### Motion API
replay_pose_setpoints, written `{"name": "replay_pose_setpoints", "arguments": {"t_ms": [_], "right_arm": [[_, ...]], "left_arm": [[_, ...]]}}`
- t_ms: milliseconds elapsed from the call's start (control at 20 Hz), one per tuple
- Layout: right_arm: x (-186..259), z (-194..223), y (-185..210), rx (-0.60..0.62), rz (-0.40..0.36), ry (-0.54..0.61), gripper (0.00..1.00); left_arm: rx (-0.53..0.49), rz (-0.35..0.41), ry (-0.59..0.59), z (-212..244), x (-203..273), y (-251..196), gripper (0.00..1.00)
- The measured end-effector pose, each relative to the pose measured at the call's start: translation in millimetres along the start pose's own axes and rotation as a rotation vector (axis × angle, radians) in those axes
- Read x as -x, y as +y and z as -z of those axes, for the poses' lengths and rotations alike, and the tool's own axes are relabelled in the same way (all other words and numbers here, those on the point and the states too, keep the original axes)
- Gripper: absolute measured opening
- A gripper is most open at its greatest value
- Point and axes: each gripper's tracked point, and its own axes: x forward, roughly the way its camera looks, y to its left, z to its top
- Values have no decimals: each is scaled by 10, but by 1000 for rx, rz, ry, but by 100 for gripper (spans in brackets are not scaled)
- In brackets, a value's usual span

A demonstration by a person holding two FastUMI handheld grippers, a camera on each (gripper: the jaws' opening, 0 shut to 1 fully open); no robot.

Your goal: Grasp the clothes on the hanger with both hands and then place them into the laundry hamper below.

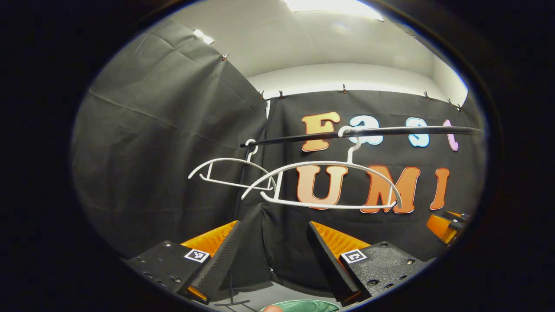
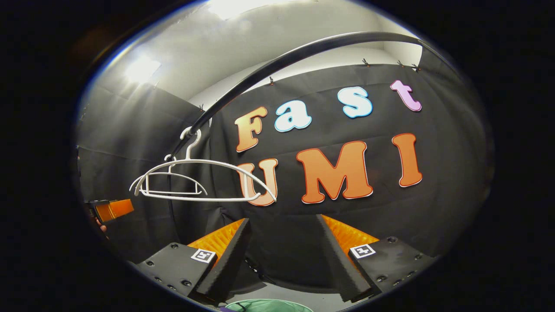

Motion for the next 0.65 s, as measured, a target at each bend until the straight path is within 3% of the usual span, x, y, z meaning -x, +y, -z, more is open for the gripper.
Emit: {"name": "replay_pose_setpoints", "arguments": {"t_ms": [500,550,650], "right_arm": [[2,44,10,-22,-3,20,100],[6,46,13,-23,-5,22,97],[8,40,9,-21,-5,23,97]], "left_arm": [[8,-7,-6,-8,14,53,95],[12,-6,2,11,8,58,92],[18,-15,10,34,12,100,95]]}}
